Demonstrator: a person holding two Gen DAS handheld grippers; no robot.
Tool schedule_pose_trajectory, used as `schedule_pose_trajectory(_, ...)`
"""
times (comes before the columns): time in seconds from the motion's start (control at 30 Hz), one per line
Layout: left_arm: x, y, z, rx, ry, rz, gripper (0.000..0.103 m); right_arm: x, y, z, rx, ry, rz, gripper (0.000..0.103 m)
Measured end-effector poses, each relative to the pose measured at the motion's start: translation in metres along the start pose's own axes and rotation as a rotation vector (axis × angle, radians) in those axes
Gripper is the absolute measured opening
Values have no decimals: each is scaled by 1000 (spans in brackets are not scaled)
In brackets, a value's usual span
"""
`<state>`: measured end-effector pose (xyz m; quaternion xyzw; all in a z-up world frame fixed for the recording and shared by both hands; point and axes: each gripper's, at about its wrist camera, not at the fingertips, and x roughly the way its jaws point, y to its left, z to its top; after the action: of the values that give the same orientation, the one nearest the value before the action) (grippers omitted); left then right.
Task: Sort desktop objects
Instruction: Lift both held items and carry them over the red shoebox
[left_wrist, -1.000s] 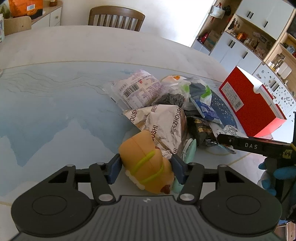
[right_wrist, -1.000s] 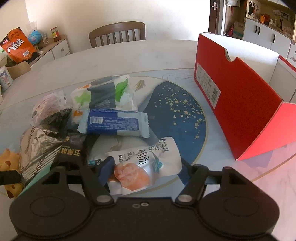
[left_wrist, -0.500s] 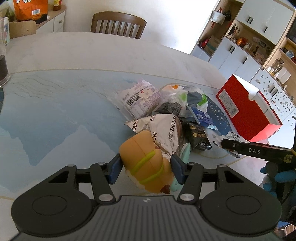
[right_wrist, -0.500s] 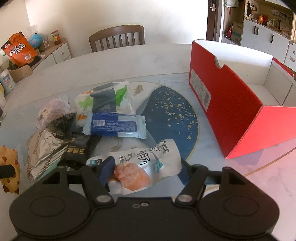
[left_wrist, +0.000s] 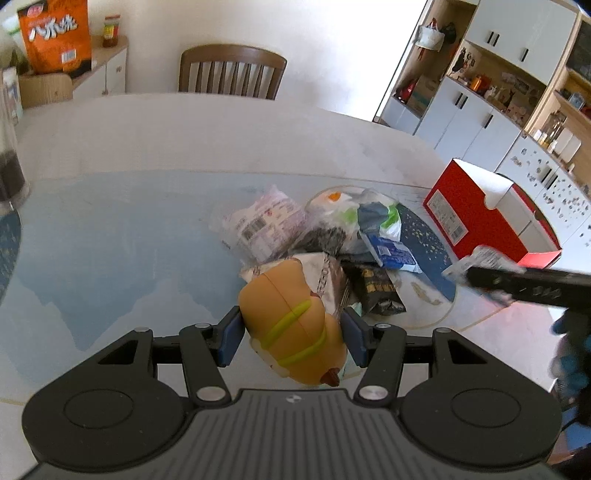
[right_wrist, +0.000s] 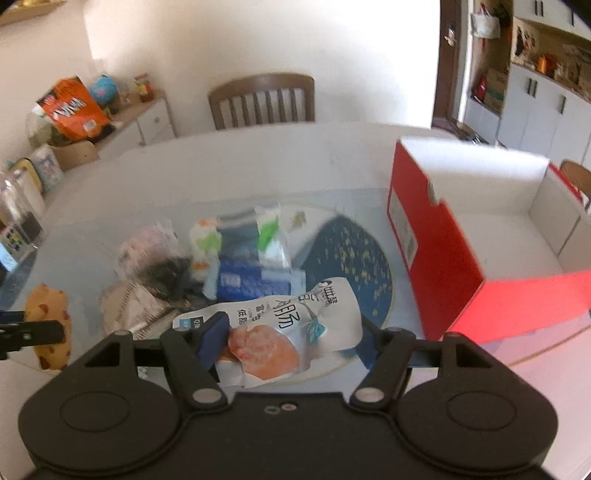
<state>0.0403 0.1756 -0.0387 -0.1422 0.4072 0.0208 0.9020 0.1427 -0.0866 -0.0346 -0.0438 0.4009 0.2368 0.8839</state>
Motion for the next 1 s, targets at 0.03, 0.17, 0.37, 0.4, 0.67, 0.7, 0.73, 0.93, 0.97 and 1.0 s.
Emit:
schedule_pose_trajectory(0.03, -1, -3, 2, 7, -5, 11, 56, -6, -2, 4, -8, -11, 8, 70)
schedule_pose_trajectory(0.17, -7, -16, 9, 13, -31, 22, 56, -26, -16, 19, -21, -45, 34, 70)
schedule_pose_trajectory(0.37, -9, -46, 19, 46, -49, 33, 56, -46, -45, 38, -32, -75, 42, 70)
schedule_pose_trajectory(0.4, -8, -52, 21, 51, -52, 31, 56, -47, -48, 40, -32, -77, 41, 70)
schedule_pose_trajectory(0.67, -2, -100, 33, 85, -64, 20, 56, -58, -92, 56, -53, -104, 38, 70)
schedule_pose_trajectory(0.7, 0, -107, 35, 90, -66, 17, 56, -59, -98, 58, -55, -108, 36, 70)
schedule_pose_trajectory(0.73, 1, -113, 36, 94, -68, 16, 56, -60, -103, 58, -56, -110, 35, 70)
schedule_pose_trajectory(0.93, 16, -157, 47, 124, -67, -3, 56, -61, -141, 63, -58, -119, 24, 70)
schedule_pose_trajectory(0.97, 20, -165, 49, 133, -67, -9, 56, -61, -148, 63, -58, -119, 21, 70)
schedule_pose_trajectory(1.0, 23, -176, 52, 143, -69, -16, 56, -61, -154, 63, -57, -119, 19, 70)
